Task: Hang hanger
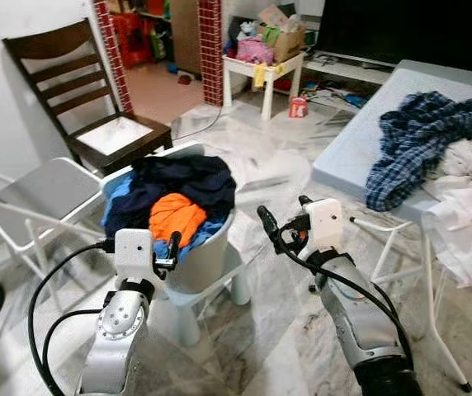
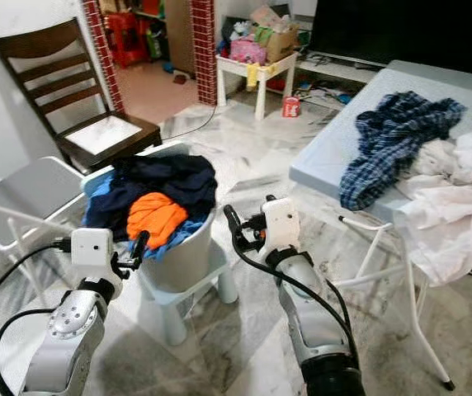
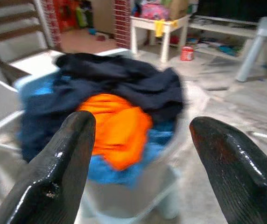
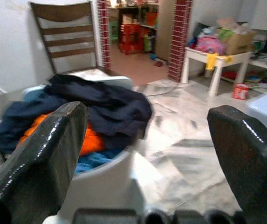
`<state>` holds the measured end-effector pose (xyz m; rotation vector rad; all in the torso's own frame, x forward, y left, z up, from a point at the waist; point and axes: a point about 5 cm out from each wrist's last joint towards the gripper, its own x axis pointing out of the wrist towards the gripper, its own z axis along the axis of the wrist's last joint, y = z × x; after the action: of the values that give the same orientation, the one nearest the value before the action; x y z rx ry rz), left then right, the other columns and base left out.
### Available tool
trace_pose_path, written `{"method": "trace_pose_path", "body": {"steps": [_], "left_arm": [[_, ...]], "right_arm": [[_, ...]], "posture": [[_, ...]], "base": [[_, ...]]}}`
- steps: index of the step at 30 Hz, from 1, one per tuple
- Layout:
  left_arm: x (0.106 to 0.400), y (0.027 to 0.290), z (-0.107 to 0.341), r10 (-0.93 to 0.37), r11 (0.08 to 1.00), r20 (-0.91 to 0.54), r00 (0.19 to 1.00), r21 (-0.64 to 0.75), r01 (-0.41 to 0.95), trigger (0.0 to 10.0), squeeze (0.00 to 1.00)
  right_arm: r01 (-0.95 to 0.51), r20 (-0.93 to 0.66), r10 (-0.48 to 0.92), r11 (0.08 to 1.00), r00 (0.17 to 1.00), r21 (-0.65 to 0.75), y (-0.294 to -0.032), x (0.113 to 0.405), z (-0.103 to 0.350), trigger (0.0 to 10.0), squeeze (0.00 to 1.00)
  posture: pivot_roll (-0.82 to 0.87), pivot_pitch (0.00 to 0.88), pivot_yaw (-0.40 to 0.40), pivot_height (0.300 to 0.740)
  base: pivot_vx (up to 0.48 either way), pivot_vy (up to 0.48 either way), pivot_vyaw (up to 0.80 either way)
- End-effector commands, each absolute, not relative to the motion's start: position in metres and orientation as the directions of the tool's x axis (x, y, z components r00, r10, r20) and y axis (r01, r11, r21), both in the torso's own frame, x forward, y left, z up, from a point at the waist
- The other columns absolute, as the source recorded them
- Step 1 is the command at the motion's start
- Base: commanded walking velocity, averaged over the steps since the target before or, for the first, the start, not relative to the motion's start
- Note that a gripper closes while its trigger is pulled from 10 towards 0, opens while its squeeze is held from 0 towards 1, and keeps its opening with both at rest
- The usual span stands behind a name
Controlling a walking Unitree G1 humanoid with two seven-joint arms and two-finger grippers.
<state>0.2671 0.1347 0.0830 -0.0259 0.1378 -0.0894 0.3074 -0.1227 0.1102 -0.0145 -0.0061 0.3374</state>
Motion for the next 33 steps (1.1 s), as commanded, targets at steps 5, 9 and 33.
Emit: {"method": "trace_pose_path", "body": {"steps": [5,9,33], "left_arm": [[0.2677,0.1399,0.0854,-0.086,0.996,-0.131,0.988,-0.017,0.084,10.0,0.00],[0.2676,0.1407,0.0849,-0.081,0.997,-0.133,0.988,-0.016,0.080,10.0,0.00],[0.2644,0.1439,0.0783,-0.047,0.999,-0.163,0.986,-0.004,0.047,10.0,0.00]], "right_arm": [[-0.337,0.022,0.338,0.941,0.941,-0.011,-0.1178,0.3099,0.1157,10.0,0.00],[-0.340,0.020,0.340,0.940,0.940,-0.012,-0.1176,0.3100,0.1156,10.0,0.00],[-0.355,0.013,0.355,0.934,0.935,-0.043,-0.1187,0.3078,0.1138,10.0,0.00]], "posture": [[0.00,0.000,-0.009,0.740],[0.01,0.000,-0.011,0.740],[0.00,0.000,-0.013,0.740]], "base": [[0.275,0.000,0.00],[0.272,0.000,0.00],[0.225,0.000,0.02]]}}
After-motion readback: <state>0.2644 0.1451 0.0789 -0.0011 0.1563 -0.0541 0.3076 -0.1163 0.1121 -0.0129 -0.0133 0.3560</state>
